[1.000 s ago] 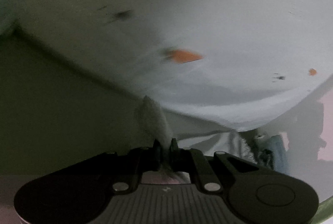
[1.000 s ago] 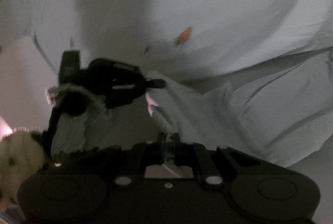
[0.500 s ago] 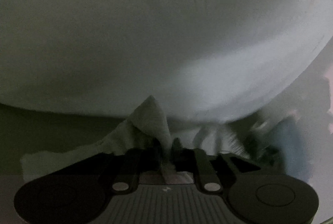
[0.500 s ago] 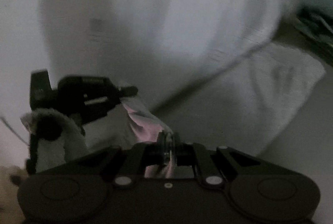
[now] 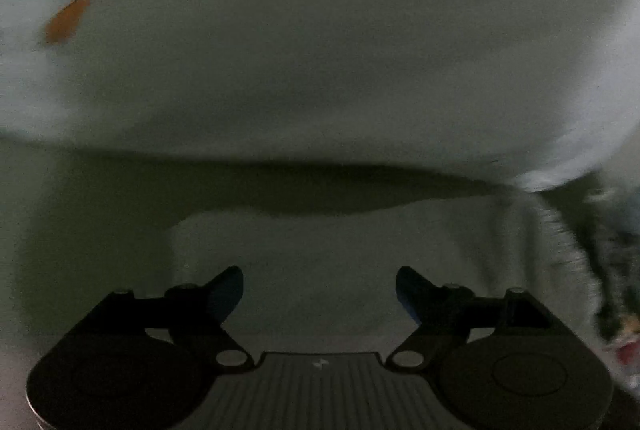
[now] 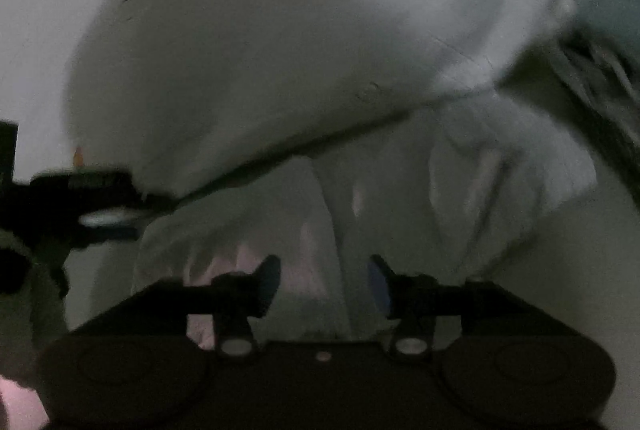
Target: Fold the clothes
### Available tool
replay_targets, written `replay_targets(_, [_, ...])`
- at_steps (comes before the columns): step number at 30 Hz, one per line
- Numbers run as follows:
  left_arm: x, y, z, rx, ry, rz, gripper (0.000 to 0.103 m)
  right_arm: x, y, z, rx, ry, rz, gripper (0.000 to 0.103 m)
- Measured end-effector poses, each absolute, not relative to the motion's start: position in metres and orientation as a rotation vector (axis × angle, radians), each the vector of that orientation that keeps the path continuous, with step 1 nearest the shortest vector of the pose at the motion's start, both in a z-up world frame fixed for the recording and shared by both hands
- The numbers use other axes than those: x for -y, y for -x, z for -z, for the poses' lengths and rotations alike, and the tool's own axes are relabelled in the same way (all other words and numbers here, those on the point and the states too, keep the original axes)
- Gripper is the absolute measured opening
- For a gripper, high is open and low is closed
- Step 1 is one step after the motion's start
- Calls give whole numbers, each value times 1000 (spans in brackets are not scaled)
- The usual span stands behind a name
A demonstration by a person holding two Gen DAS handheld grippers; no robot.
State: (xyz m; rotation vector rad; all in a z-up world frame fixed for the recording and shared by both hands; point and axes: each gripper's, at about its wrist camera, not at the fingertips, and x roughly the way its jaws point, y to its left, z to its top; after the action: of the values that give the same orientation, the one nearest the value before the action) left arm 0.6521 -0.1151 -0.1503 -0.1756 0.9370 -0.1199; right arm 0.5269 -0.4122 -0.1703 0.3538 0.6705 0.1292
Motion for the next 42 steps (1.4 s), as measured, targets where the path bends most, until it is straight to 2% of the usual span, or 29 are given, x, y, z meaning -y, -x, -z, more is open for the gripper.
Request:
replay_targets(5, [80, -627, 187, -1040, 245, -35, 84, 404, -546, 199, -782, -198, -126, 58])
replay_targets(7, [75, -617, 195, -1053, 249, -41, 85, 404, -544, 203, -787, -179, -118, 64])
replay_targets(14, [79, -596, 196, -1092, 171, 78, 89, 404, -524, 191, -760, -249, -56, 77])
replay_targets(16, [86, -587, 197, -1100, 158, 103, 91, 408, -522, 193, -760, -306, -43, 84])
replay_targets(21, [104, -571, 196, -1103, 87, 138, 97, 404, -522, 197, -785, -293, 3, 86])
replay_targets(26, [97, -560, 197, -1081, 77, 177, 103, 373, -508, 184, -695, -84, 2, 88])
replay_targets(32, [96, -564, 196, -1086, 77, 196, 103, 310, -480, 174, -569, 187, -89, 88])
replay_targets(36, [102, -571, 198, -1101, 60, 192, 103, 312, -478, 167, -589, 55, -64, 91])
replay_targets(42, [102, -572, 197, -1109, 50, 197, 103, 400, -502, 178, -651, -295, 138, 92])
